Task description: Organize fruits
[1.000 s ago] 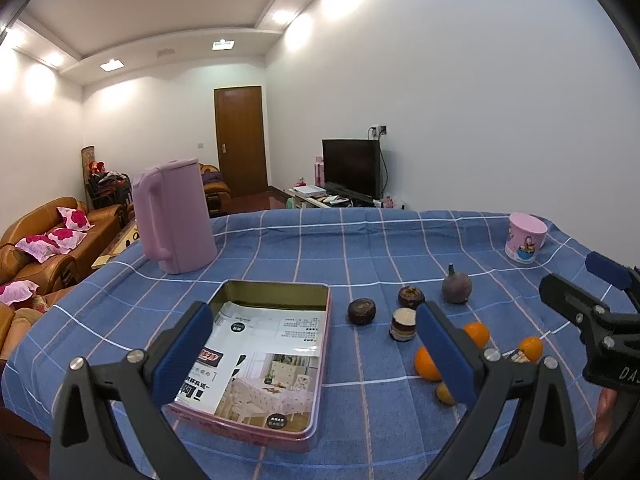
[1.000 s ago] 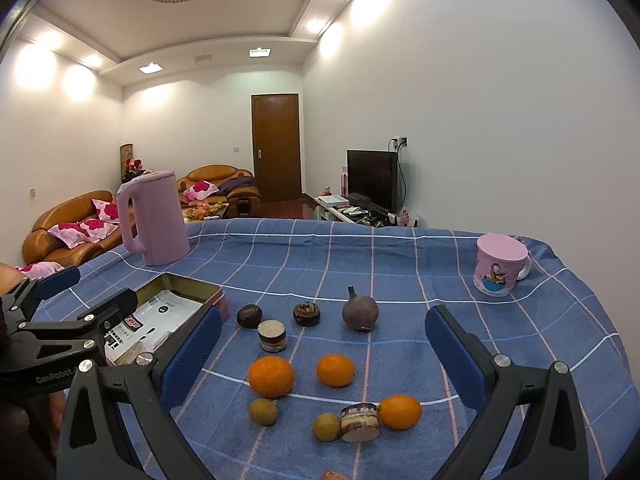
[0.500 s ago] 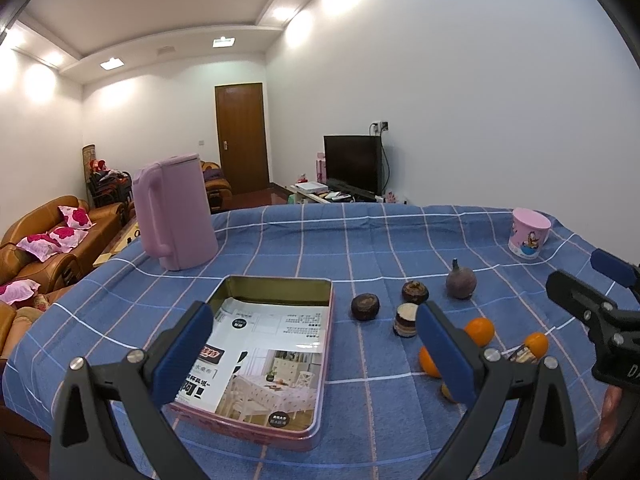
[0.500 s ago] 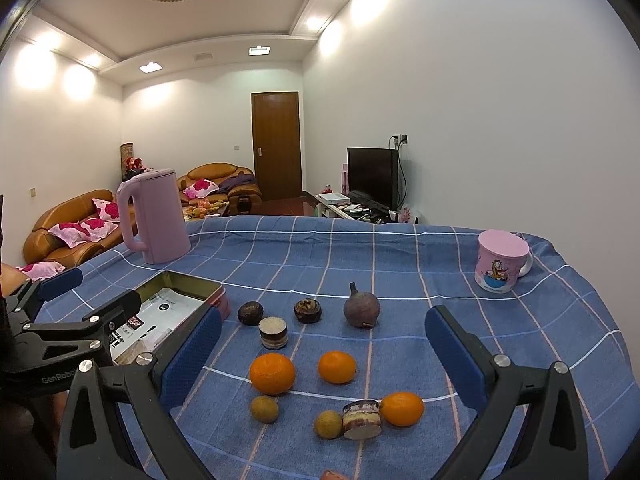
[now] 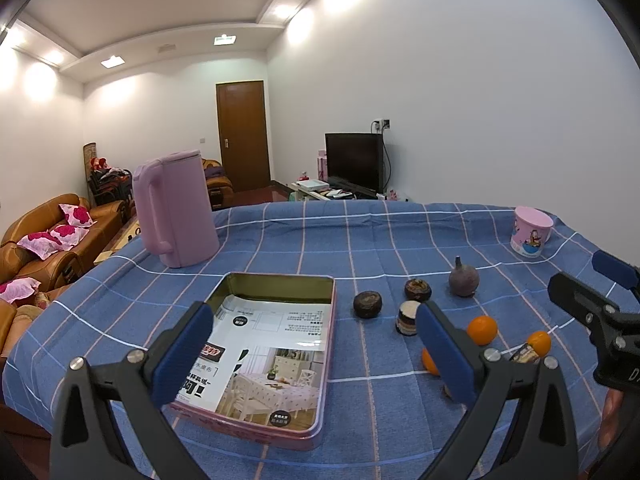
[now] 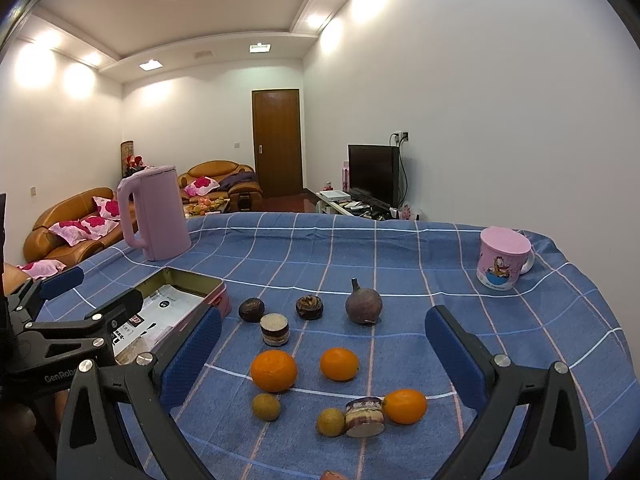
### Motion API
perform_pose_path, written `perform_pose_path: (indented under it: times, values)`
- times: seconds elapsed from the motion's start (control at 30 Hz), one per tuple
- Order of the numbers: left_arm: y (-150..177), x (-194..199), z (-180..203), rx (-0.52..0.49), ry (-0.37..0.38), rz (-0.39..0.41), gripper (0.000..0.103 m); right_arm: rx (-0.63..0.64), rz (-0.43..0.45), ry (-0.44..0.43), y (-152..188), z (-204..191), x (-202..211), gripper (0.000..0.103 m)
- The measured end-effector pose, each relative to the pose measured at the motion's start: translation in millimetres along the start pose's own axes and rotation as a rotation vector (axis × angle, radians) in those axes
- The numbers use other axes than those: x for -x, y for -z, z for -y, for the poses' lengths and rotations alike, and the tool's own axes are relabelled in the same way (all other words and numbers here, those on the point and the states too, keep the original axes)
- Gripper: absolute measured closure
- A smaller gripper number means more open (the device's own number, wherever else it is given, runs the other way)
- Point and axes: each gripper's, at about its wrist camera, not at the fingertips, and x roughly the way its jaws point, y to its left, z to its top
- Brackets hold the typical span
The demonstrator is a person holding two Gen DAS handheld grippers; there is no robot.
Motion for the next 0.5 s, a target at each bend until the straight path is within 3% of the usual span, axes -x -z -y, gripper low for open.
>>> perform_pose_path:
  times: [0.5]
  values:
    - [1.7, -2.4, 1.9, -0.01, 0.001, -0.009, 0.0, -0.004, -0.006, 0.007, 1.2, 3.9, -2.1, 0.001]
